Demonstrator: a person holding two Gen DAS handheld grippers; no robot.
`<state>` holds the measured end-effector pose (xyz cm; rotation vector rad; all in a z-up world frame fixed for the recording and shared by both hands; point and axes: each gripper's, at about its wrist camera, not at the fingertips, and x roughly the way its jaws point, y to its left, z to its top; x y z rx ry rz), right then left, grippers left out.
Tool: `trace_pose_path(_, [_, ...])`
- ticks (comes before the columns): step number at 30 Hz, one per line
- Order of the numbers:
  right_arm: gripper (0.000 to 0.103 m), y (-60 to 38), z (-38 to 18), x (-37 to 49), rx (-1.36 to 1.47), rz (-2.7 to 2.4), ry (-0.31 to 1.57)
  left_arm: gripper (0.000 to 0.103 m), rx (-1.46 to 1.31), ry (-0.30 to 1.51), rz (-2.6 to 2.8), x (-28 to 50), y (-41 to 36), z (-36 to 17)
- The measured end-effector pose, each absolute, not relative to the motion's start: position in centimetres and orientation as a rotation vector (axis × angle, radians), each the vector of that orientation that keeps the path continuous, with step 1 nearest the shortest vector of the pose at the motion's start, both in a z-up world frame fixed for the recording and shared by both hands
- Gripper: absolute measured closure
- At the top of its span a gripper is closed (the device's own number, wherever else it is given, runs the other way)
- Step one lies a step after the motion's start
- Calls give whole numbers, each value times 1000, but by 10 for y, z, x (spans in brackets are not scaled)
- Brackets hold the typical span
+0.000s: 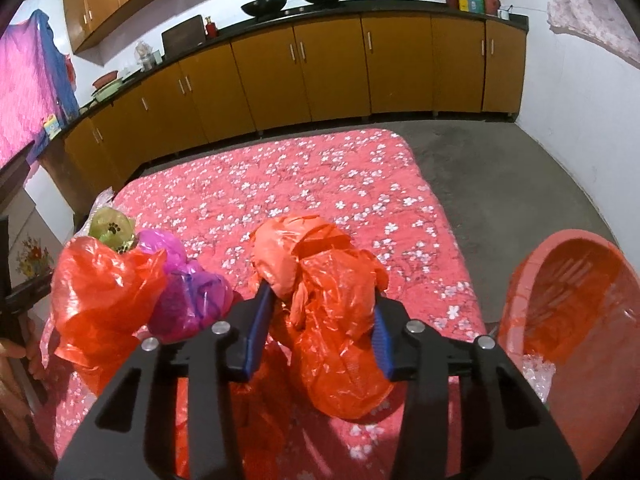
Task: Collect trash
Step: 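Grasp the red bag with the right tool while the left tool grasps bubble wrap, then carry both bags over the orange basket and lower them into it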
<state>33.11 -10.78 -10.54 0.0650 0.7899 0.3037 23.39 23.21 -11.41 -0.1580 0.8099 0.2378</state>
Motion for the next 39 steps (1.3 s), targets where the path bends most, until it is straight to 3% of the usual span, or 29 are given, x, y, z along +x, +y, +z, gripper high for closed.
trace_pose_path(22, [60,-148,-50,270,127,279,665,96,-146,637,148,178,195,-42])
trace_pose_path(39, [60,-225,-29,235,183,152,597,96,-74,568,-163,174,65,1])
